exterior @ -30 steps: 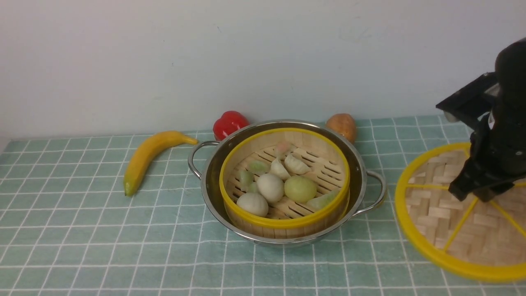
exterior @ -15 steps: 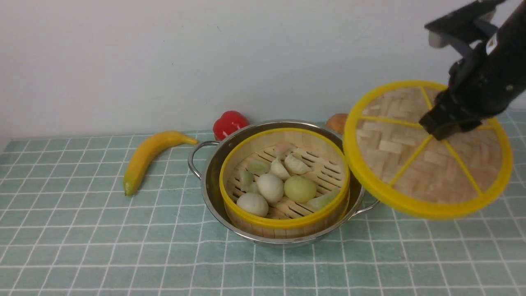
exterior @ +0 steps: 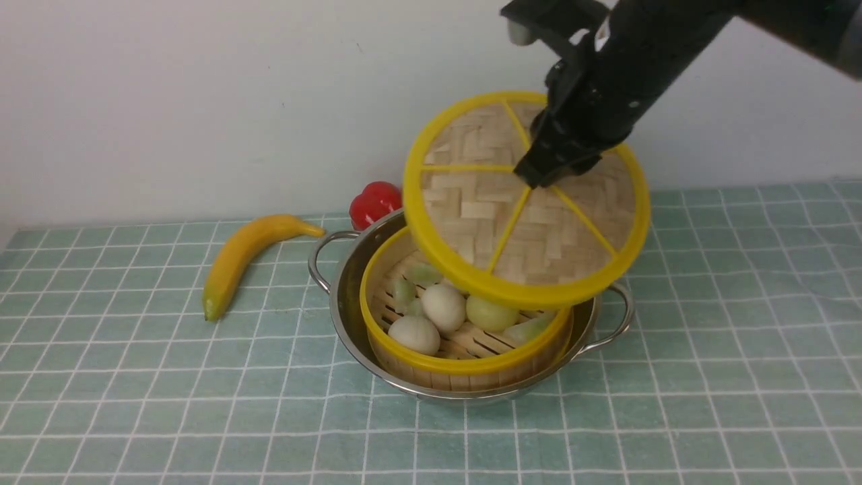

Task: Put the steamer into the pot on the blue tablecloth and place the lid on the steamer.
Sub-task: 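Place the bamboo steamer lid onto the steamer basket in the pot with the right gripper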

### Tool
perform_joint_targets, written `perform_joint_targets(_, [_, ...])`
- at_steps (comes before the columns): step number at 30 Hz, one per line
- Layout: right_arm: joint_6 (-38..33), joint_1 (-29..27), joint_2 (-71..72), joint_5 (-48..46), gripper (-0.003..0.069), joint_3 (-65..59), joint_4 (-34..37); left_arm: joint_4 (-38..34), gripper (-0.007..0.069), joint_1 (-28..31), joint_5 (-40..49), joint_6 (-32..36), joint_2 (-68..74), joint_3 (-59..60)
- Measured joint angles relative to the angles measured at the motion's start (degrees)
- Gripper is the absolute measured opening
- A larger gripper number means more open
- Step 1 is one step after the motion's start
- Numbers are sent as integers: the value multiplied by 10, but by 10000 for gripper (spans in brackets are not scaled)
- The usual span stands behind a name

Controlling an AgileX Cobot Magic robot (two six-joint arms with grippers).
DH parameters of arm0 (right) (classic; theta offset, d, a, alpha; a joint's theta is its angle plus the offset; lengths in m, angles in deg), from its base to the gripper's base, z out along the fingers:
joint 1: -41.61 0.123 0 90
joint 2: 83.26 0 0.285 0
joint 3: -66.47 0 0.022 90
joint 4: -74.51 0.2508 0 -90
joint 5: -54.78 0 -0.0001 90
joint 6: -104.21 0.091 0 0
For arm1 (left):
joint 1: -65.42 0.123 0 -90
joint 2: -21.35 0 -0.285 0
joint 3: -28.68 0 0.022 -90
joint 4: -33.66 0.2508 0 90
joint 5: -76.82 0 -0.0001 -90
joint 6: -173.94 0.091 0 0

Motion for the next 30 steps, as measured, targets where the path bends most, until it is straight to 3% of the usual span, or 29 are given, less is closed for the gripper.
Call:
perform_joint_targets(6, [-4, 24, -40, 0, 134, 14, 6, 0, 578, 0, 0, 0, 0, 0])
perform_joint_targets(30, [-61, 30, -94, 1, 134, 14, 19, 0, 578, 0, 0, 0, 0, 0])
